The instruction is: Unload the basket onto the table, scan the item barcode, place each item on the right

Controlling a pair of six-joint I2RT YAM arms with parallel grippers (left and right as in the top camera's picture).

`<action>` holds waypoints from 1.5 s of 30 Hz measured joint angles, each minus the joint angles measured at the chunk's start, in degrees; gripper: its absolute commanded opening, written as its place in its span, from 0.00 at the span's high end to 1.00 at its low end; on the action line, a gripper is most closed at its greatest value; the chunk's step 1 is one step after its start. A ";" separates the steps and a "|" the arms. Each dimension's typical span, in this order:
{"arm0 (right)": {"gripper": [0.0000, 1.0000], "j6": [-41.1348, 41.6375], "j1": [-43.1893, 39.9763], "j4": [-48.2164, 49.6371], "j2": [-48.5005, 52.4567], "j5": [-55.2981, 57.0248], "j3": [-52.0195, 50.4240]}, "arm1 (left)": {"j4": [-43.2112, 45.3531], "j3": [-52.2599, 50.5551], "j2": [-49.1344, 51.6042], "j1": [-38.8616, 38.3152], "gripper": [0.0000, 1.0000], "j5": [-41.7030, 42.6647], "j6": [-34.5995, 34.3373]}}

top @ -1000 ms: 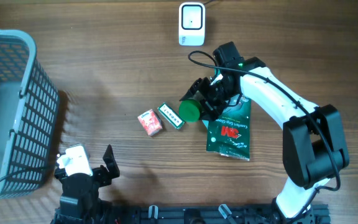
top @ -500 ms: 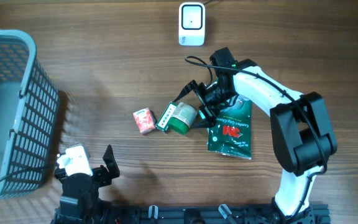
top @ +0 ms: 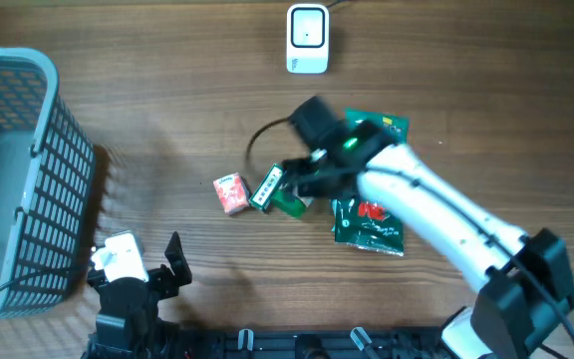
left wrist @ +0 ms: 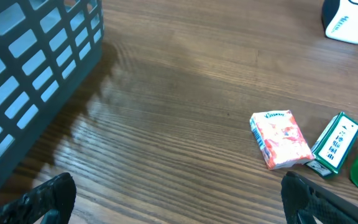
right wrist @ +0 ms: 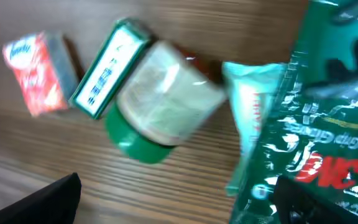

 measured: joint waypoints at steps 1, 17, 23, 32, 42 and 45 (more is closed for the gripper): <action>0.01 -0.15 3.63 0.68 0.00 3.61 0.00 | -0.02 0.00 0.00 0.00 0.00 0.00 0.00; 0.01 52.89 5.46 4.31 10.58 -8.02 0.07 | 0.00 0.00 0.00 0.00 0.00 0.00 0.02; 0.09 52.98 3.50 7.50 17.14 -10.36 0.04 | 0.00 0.00 0.00 0.00 0.00 0.00 0.02; 0.13 41.07 3.30 9.46 17.14 -4.09 -0.24 | -0.02 0.00 0.00 0.00 0.00 0.02 0.00; 0.01 22.49 0.04 0.90 7.32 7.52 -0.22 | -0.02 0.00 0.00 0.00 0.00 0.00 0.02; 0.00 23.78 -0.31 0.87 -0.35 7.85 -0.22 | 0.00 0.00 0.00 0.00 0.00 0.00 0.02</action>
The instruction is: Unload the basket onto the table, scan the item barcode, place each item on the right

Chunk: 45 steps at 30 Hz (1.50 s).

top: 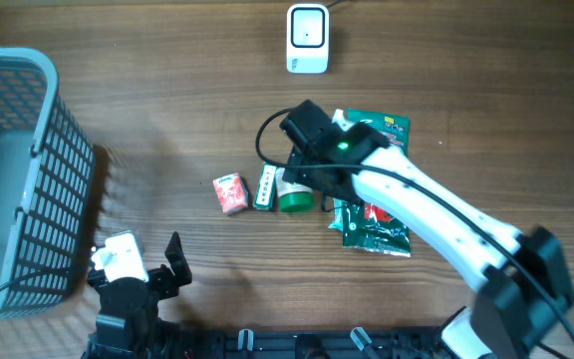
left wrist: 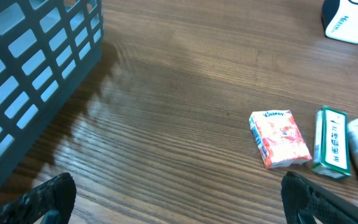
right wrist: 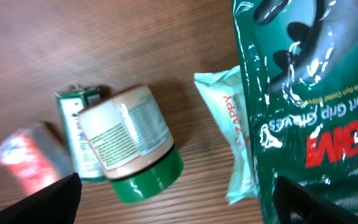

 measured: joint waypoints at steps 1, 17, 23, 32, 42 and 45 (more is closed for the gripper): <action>0.00 3.65 0.00 -0.02 -1.49 -0.90 0.00 | 0.00 0.00 0.00 0.00 0.00 0.02 -0.02; 0.00 -21.09 -2.14 6.54 10.99 -18.27 -1.31 | -0.02 0.00 0.00 0.00 0.00 0.00 0.00; 0.13 -26.64 -2.14 8.20 17.29 -22.51 -1.40 | 0.00 0.00 0.00 0.00 0.00 0.00 -0.02; 0.32 -15.37 -2.14 6.01 17.49 -24.65 -1.40 | -0.02 0.00 0.00 0.00 0.00 0.00 -0.02; 0.40 -1.57 -2.12 0.98 17.46 -22.43 0.20 | 0.00 0.00 0.00 0.00 0.00 0.00 0.00; 0.40 -5.95 -2.16 -3.50 17.16 -32.26 1.31 | 0.00 0.00 0.00 0.00 0.00 0.02 0.00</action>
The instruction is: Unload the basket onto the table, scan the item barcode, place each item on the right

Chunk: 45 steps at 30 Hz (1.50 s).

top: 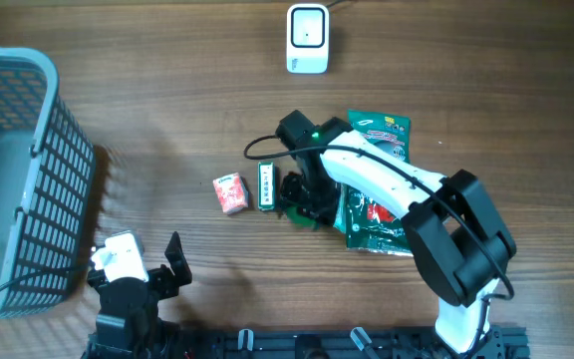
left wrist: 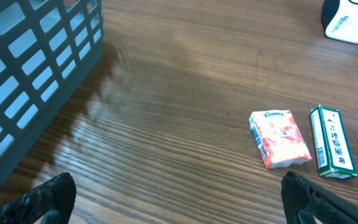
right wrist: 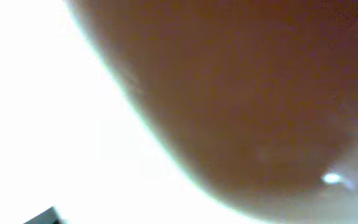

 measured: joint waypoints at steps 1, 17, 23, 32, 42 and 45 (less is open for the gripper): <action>0.40 -2.32 0.02 -1.46 -0.28 -4.44 0.11 | -0.02 0.00 0.00 0.00 0.00 -0.02 0.00; 0.00 -29.46 0.09 -23.37 -0.70 -23.80 0.68 | 0.00 0.00 0.00 0.00 0.00 -0.02 0.00; 0.00 -24.00 0.35 -26.56 -1.11 -8.00 5.70 | 0.02 0.00 0.00 0.00 0.00 -0.02 0.00; 0.00 31.85 7.48 -28.65 -19.28 22.80 14.43 | 0.00 0.00 0.00 0.04 0.00 -0.02 0.00; 0.00 51.43 18.43 -2.03 -16.72 24.57 -4.83 | -0.02 0.00 0.00 0.04 0.00 0.00 0.00; 0.10 52.61 18.43 3.02 -16.70 22.56 -10.25 | 0.00 0.00 0.00 0.04 0.00 -0.02 -0.02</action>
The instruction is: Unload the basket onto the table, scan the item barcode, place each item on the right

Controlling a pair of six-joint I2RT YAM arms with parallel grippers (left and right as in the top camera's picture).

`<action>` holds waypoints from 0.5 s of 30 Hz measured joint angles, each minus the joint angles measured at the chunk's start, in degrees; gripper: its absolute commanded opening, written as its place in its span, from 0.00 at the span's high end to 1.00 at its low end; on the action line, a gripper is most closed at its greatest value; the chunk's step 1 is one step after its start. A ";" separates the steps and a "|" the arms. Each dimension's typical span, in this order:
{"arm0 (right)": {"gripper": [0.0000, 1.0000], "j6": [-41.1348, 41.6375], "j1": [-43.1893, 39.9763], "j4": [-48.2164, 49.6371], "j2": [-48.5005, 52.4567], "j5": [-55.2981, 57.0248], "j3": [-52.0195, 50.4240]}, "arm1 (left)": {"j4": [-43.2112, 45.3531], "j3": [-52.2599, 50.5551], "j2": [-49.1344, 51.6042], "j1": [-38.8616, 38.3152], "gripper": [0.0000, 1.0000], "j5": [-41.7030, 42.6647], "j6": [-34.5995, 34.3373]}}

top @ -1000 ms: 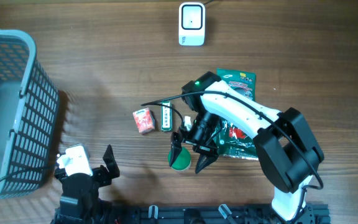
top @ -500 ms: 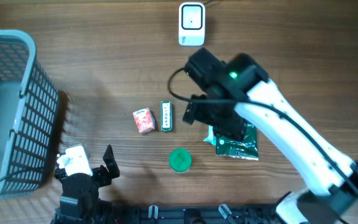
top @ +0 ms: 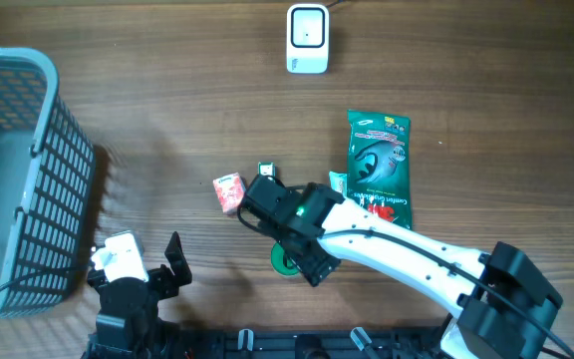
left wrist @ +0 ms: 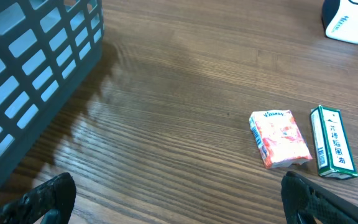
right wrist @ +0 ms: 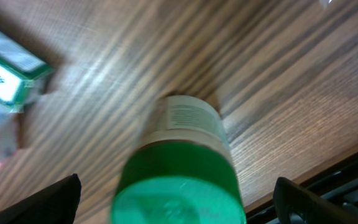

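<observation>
A jar with a green lid (right wrist: 178, 186) stands upright on the wood table, lid toward the right wrist camera; in the overhead view the jar (top: 283, 263) shows near the table's front, half under the arm. My right gripper (right wrist: 176, 200) hangs over it, open, with fingers wide of the lid on both sides. The white scanner (top: 307, 40) stands at the far edge. My left gripper (left wrist: 179, 193) rests open at the front left, nothing between its fingers.
A red tissue pack (left wrist: 279, 138) and a green box (left wrist: 332, 140) lie side by side mid-table. A green glove packet (top: 377, 170) and a small mint packet (top: 337, 182) lie to the right. A grey basket (top: 8, 170) stands at the left edge.
The right gripper was pressed close on the jar beside the green box. Now it is nearer the front edge, open above the jar, which stands upright there.
The jar first lay on its side against the slanted green box, the right gripper open above. Then the box lay straight beside the jar. Then the gripper was down on the jar. Now the jar stands upright toward the front. The left arm stayed still.
</observation>
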 measured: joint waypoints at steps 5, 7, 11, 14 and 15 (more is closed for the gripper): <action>0.23 -4.81 -0.02 3.21 0.00 -2.32 -1.33 | 0.00 0.00 0.00 0.00 0.00 0.00 0.00; 0.26 -10.43 -0.02 3.32 0.00 -4.39 -1.36 | 0.00 0.00 0.00 0.00 0.00 0.00 0.00; 0.30 -30.80 -1.14 3.30 0.00 -9.94 -1.36 | 0.00 0.00 0.00 0.00 0.00 0.00 0.02; 0.31 -47.19 -5.35 0.17 0.00 -12.59 -1.36 | -0.02 0.00 0.00 0.00 0.00 0.00 0.02; 0.29 -51.87 -7.26 -0.35 0.00 -12.87 -1.36 | -0.02 0.00 0.00 0.00 0.00 0.00 0.00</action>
